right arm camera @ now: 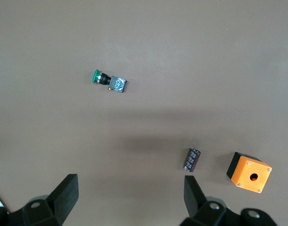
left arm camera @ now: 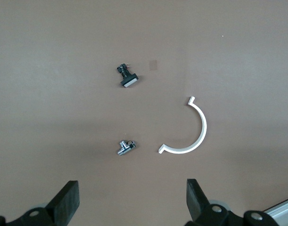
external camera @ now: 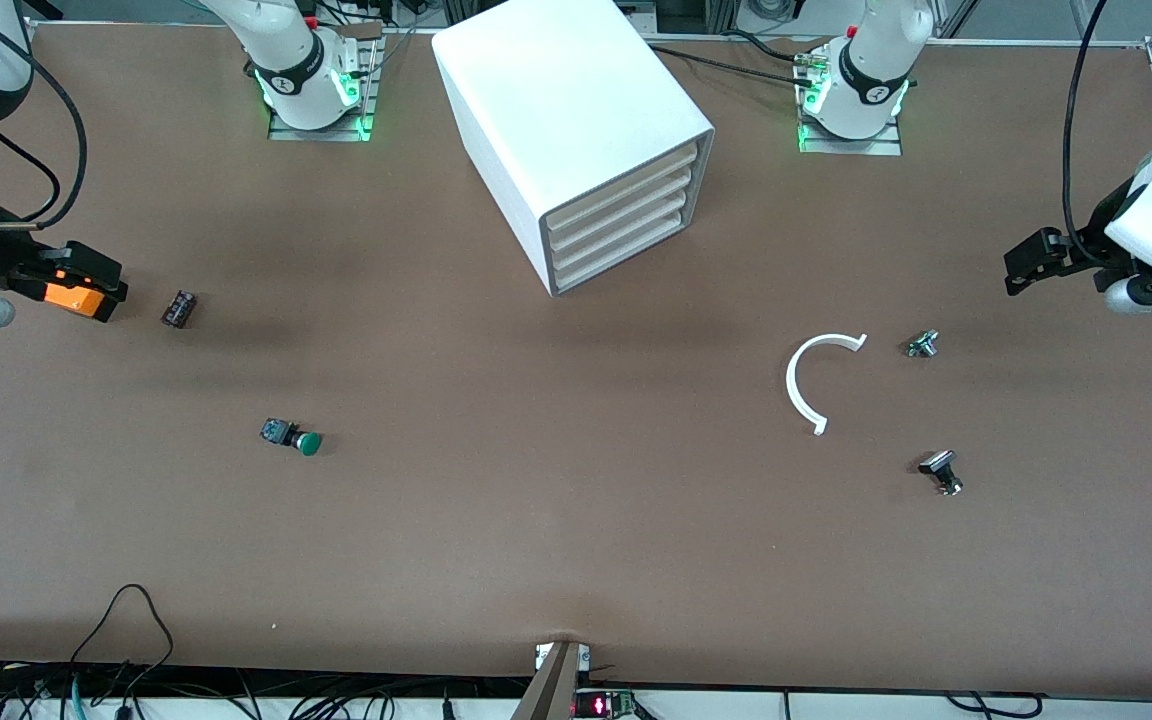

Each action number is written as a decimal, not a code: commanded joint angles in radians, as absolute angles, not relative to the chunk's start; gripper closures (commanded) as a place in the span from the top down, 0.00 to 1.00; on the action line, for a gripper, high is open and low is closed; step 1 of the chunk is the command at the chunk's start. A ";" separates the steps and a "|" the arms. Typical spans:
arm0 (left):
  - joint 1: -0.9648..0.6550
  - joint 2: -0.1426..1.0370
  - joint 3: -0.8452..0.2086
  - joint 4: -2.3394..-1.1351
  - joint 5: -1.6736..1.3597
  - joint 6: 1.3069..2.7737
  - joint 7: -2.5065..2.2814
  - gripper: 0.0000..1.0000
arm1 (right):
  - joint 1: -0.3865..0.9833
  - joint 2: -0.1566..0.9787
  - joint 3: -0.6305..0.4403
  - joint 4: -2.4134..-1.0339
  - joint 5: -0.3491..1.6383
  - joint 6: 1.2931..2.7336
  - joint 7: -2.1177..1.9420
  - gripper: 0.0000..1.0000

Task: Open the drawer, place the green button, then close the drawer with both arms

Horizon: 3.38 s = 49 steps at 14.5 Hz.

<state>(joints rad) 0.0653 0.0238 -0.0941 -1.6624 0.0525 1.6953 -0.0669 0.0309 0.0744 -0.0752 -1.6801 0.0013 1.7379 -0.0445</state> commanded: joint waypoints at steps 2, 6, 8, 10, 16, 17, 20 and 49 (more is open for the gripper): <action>0.066 0.043 -0.094 -1.628 0.043 1.675 -0.069 1.00 | 0.034 0.083 -0.077 -1.655 0.002 1.729 -0.054 0.99; 0.067 0.058 -0.094 -1.609 0.043 1.671 -0.069 1.00 | 0.034 0.084 -0.077 -1.655 0.002 1.727 -0.054 0.99; 0.064 0.058 -0.100 -1.606 0.043 1.671 -0.066 1.00 | 0.034 0.084 -0.077 -1.655 0.002 1.727 -0.054 0.99; 0.064 0.058 -0.103 -1.606 0.043 1.671 -0.066 1.00 | 0.034 0.084 -0.077 -1.654 0.002 1.730 -0.054 0.99; 0.054 0.051 -0.110 -1.603 0.058 1.585 -0.067 1.00 | 0.032 0.083 -0.078 -1.654 0.003 1.730 -0.055 0.99; 0.054 0.051 -0.109 -1.597 0.049 1.550 -0.064 1.00 | 0.032 0.083 -0.078 -1.654 0.003 1.730 -0.057 0.99; 0.046 0.109 -0.133 -1.557 0.009 1.542 -0.069 1.00 | 0.032 0.083 -0.078 -1.654 0.003 1.726 -0.060 0.99; -0.107 0.738 -0.258 -1.905 -0.957 1.712 0.788 0.97 | 0.083 0.518 -0.037 -1.654 0.058 2.097 -0.461 0.99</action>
